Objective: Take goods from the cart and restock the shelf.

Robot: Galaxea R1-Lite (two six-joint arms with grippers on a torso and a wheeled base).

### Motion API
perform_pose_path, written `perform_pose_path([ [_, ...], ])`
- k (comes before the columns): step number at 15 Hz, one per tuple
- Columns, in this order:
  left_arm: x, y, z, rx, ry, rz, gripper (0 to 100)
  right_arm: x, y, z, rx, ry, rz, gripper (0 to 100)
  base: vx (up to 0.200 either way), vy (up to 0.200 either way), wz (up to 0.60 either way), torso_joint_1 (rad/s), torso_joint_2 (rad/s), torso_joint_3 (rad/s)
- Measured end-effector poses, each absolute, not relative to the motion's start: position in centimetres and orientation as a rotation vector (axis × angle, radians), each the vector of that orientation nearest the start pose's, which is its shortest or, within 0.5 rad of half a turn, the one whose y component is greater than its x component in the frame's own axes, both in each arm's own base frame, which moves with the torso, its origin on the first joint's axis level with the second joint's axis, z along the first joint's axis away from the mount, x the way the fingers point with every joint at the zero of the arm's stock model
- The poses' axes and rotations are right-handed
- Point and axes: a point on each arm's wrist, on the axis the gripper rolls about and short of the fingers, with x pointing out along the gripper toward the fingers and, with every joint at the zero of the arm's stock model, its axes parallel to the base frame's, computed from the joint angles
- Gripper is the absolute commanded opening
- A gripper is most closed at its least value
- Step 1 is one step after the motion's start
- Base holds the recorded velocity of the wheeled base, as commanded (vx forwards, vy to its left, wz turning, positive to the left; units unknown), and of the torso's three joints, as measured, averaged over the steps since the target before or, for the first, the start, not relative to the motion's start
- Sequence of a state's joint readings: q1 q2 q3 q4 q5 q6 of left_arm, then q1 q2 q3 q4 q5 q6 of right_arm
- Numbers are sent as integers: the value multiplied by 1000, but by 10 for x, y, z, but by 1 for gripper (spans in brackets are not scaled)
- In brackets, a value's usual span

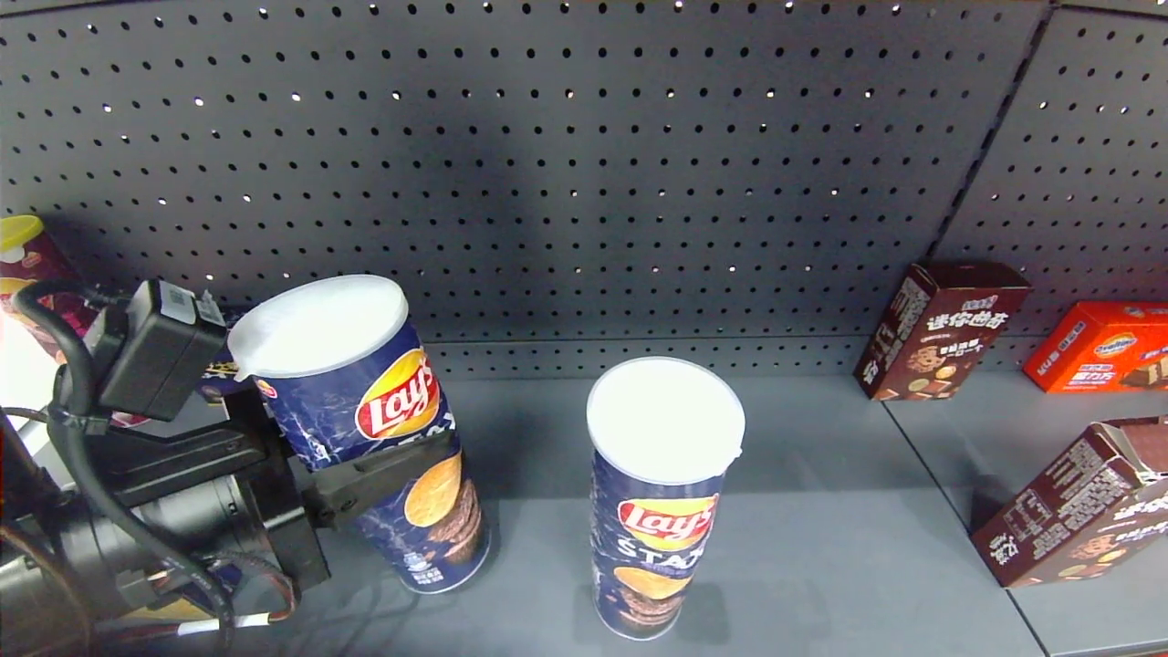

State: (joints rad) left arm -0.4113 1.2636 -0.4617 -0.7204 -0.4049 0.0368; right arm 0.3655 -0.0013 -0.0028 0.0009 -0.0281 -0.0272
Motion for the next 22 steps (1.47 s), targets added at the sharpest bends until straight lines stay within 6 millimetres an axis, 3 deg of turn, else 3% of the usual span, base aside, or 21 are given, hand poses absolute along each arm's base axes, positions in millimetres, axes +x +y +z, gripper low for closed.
perform_pose_path([
  [16,168,-84,213,30,42,-876,0,-21,-9,76,-9,-3,333,100,0,0,0,0,0,0],
  [22,198,-100,233,35,-7,-930,0,-21,-9,76,-9,-3,333,100,0,0,0,0,0,0],
])
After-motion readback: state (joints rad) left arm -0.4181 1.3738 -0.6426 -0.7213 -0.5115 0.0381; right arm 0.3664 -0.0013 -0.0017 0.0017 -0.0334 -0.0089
